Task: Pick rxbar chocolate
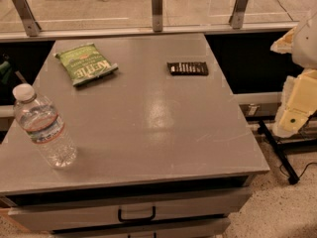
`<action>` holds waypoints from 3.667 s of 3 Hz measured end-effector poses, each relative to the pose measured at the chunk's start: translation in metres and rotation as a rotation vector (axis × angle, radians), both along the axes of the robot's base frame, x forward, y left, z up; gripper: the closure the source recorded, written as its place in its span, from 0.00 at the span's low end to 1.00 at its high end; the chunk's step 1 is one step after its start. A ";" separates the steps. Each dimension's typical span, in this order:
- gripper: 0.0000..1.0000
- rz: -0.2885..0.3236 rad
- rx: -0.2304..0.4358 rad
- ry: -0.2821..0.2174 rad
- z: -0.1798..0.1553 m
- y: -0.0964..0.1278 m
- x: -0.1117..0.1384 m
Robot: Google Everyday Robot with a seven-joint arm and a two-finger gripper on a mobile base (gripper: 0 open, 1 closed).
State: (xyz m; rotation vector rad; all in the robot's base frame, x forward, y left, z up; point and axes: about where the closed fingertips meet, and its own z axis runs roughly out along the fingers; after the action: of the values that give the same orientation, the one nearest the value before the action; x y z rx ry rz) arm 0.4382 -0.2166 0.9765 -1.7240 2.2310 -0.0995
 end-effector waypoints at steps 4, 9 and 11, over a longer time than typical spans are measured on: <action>0.00 0.094 0.226 -0.175 -0.025 0.051 0.139; 0.41 -0.050 0.428 -0.019 -0.142 0.091 0.291; 0.88 0.108 0.472 -0.017 -0.108 0.135 0.238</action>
Offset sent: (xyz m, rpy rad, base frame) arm 0.0523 0.0179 -0.0039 0.1411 -0.1019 0.0294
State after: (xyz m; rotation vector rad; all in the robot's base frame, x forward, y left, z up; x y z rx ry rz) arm 0.6765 -0.0817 0.8683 -1.5625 1.9394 0.4028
